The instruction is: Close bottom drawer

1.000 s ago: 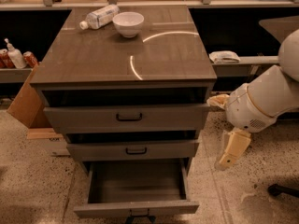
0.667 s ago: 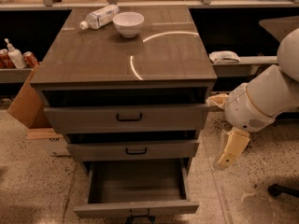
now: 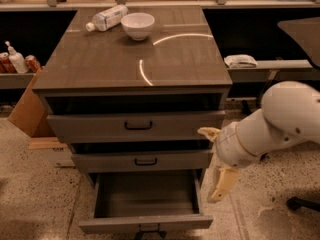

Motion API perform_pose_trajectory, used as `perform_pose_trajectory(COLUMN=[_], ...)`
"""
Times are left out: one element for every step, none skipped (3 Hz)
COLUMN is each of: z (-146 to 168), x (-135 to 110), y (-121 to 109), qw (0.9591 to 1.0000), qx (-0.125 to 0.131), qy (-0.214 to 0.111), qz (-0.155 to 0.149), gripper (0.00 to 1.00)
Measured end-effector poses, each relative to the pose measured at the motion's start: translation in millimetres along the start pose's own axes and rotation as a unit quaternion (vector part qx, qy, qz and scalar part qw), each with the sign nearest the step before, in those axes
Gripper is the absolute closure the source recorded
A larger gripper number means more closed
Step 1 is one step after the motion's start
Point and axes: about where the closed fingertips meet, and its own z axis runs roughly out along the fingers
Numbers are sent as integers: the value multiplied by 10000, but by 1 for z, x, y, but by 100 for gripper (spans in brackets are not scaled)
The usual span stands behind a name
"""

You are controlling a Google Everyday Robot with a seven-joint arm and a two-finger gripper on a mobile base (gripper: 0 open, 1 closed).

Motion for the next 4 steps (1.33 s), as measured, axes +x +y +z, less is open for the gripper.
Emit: perform_pose_trajectory(z=[79,156,177,178], x=[16,33,40,40], y=[17,38,47,47], qw=[9986,9937,9906,9906], qx=[-402,-887,-1075,-1076], qy=[-329,-682,-806,-807], qz=[-135,111,248,248], gripper=[0,0,0,0])
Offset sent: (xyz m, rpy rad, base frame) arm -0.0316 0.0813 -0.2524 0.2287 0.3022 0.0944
